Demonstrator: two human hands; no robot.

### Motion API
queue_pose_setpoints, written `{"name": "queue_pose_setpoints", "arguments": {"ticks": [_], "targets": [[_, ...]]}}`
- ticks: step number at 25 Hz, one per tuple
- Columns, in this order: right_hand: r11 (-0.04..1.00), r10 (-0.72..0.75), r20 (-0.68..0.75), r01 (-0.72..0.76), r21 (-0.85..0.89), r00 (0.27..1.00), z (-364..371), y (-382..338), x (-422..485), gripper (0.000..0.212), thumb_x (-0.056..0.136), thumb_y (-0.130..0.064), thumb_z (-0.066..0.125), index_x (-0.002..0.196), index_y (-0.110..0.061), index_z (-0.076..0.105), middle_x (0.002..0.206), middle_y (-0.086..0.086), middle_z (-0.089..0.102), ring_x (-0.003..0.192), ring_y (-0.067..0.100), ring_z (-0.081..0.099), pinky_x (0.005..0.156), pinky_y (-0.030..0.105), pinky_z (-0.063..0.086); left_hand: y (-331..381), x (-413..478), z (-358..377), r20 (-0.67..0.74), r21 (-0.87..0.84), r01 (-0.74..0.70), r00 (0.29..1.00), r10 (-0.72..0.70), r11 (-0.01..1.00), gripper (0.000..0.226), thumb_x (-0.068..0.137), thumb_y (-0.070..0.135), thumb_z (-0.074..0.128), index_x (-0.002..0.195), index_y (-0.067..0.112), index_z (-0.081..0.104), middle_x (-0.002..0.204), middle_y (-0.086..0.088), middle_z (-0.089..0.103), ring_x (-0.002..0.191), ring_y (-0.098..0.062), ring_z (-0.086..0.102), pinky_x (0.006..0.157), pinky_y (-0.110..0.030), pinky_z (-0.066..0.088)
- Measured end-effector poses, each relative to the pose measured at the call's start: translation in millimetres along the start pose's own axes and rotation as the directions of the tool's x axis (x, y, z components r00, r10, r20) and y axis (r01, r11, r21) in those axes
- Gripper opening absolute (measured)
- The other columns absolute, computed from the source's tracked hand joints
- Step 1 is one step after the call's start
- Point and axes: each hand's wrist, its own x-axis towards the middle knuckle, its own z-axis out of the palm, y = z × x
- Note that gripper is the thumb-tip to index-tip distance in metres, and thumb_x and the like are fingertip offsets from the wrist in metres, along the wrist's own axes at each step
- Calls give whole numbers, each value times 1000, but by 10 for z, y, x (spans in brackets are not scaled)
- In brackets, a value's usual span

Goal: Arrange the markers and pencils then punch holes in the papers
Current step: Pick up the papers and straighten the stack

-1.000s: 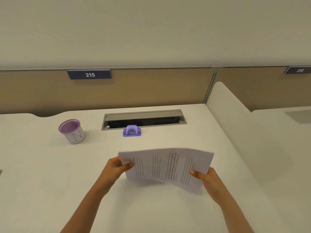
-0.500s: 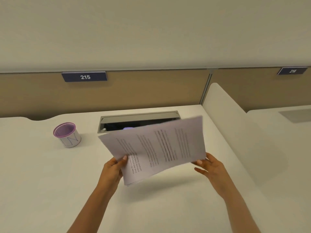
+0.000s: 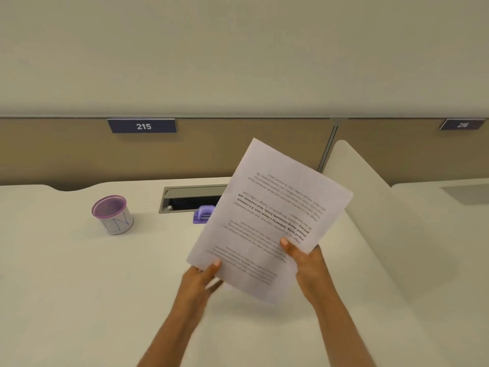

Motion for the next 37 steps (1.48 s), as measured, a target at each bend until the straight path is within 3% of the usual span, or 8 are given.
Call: {"name": "queue_pose_setpoints", "arguments": {"ticks": [5,7,9,14,23,29,32,37], "targets": [[981,3,103,17,-195,995,-229,-151,61,33,86,-11,69,117,-23,66,116,0,73,110,21,68,103,52,48,616,185,-133,205,504,-248,965,164,827,52,81,37,71,129,42,49,117,19,64,103,-7,62,85,-29,49],[970,21,161,19,-243,987,-221,-128,44,33,85,-15,72,116,-24,66,117,1,72,110,21,68,100,52,50,633,154,17,325,477,-290,935,140,830,37,85,29,68,120,37,59,112,16,70,97,-10,68,74,-23,56],[967,47,201,6,-255,979,-202,-89,12,33,81,-19,74,113,-28,69,116,3,72,108,24,68,97,51,52,519,92,102,358,409,-299,922,150,862,30,85,27,68,115,25,67,109,5,73,97,-19,69,80,-31,59],[965,113,188,-63,-254,976,-275,137,-45,37,72,-18,79,106,-30,73,113,4,74,105,23,69,97,48,53,182,22,36,309,333,-248,940,143,910,40,76,22,70,115,15,67,113,0,72,106,-19,67,94,-32,53],[975,108,109,-84,-204,988,-299,308,-33,34,70,-18,77,100,-33,74,108,2,75,102,24,70,90,43,56,52,60,191,197,367,-169,975,102,915,18,91,22,61,106,18,71,102,0,75,99,-26,69,87,-38,56],[975,51,153,-17,-219,987,-466,121,30,59,74,-29,77,129,-20,57,119,3,72,110,26,68,97,44,53,280,77,224,17,89,-194,981,193,977,25,87,17,64,111,10,68,106,-6,74,100,-28,69,83,-38,55],[999,32,102,-35,25,994,-450,293,-115,83,57,-36,90,130,-19,55,122,5,69,115,26,64,101,46,47,348,80,246,8,-188,-157,987,162,970,33,90,13,58,124,10,60,121,-6,68,113,-26,63,96,-45,48],[984,-17,148,-10,179,989,102,429,-282,65,73,-29,82,130,-12,57,128,13,65,118,29,61,100,49,47,234,42,384,77,-431,-6,996,44,902,37,93,10,54,130,11,55,129,-11,63,120,-30,58,104,-53,43]]}}
